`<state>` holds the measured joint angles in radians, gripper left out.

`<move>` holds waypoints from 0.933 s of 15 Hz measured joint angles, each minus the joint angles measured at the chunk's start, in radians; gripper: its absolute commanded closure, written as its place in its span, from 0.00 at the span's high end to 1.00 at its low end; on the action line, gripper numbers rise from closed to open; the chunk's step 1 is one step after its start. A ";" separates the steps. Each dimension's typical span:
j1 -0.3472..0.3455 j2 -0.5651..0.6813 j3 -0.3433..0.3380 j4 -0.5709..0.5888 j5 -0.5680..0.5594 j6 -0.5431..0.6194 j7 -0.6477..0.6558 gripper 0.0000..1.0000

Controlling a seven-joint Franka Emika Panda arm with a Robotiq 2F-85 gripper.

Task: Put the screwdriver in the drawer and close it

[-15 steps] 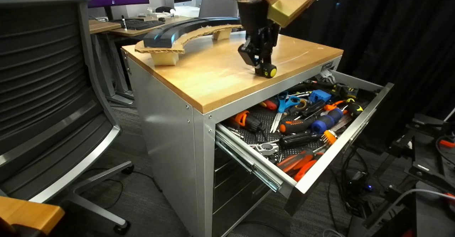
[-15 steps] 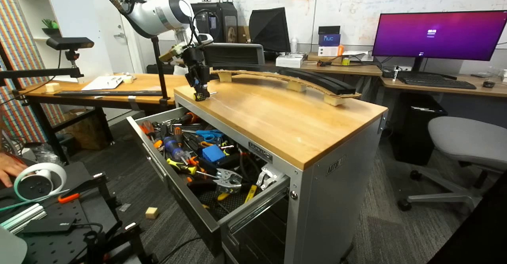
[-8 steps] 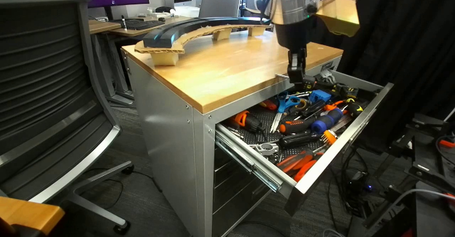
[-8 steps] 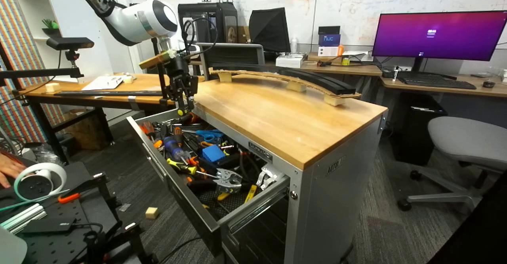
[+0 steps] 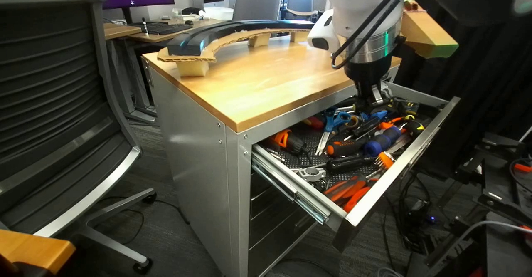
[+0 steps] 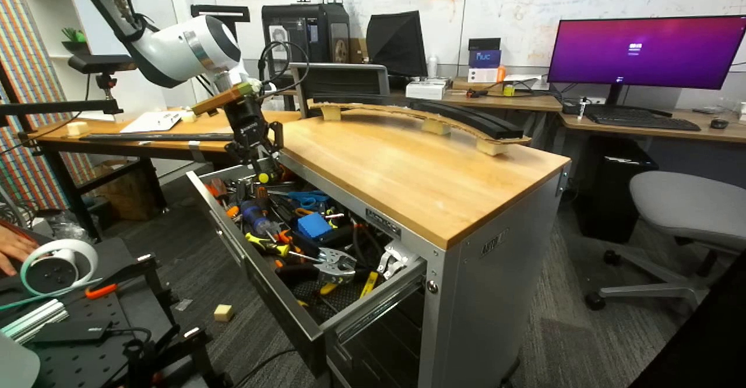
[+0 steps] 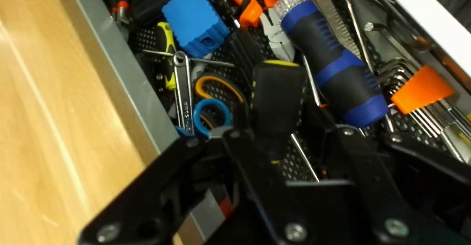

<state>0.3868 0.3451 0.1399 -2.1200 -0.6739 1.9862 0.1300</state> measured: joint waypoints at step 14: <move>-0.165 -0.070 -0.010 -0.254 -0.080 -0.148 0.128 1.00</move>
<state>0.2220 0.2753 0.1297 -2.3742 -0.7536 1.8384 0.2578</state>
